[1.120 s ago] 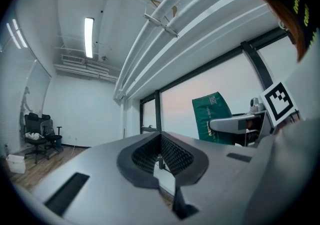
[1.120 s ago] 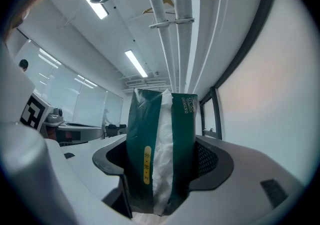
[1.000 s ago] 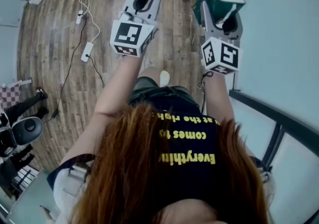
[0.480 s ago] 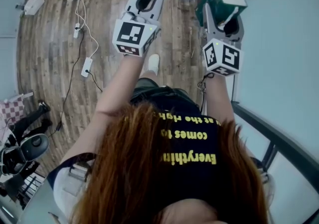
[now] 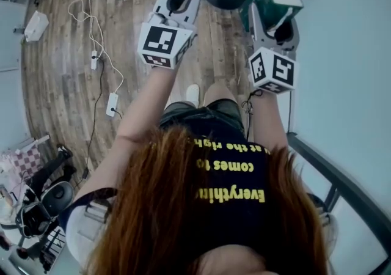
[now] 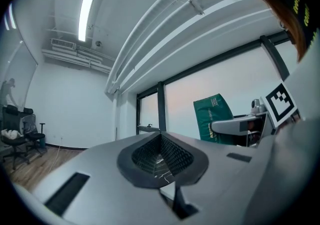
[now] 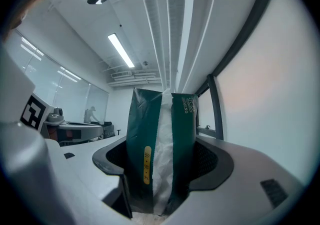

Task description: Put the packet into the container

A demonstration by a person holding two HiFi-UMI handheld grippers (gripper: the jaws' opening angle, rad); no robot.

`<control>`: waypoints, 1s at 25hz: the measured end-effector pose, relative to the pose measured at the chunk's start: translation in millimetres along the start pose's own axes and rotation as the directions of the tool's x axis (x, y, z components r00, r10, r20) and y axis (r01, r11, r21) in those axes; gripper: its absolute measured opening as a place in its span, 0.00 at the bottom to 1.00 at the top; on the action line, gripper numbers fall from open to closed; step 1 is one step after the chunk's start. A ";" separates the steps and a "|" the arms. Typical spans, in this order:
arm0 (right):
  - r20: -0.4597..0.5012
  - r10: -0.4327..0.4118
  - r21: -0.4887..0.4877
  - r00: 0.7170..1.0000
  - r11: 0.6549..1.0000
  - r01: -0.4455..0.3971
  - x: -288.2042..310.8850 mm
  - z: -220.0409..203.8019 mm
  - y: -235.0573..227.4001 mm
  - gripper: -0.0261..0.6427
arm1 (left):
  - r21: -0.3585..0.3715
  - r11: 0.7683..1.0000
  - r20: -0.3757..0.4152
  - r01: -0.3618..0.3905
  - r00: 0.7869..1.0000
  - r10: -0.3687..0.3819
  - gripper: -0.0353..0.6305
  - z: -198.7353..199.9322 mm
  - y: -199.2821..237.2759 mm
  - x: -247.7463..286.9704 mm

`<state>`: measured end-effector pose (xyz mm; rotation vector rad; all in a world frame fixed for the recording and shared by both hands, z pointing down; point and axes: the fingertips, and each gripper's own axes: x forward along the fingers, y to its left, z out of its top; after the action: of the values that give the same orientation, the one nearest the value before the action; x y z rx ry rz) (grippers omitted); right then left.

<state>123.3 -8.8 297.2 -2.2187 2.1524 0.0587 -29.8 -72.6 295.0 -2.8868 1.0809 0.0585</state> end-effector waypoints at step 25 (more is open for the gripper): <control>-0.076 0.092 0.026 0.993 0.996 -0.090 275.1 -50.6 -135.6 0.55 | -0.023 0.994 -0.017 -0.109 0.994 0.108 0.05 -41.4 110.3 283.3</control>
<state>266.8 -282.3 331.9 -2.1448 2.2813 -0.0479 111.8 -344.0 315.9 -2.8520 1.2475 0.0538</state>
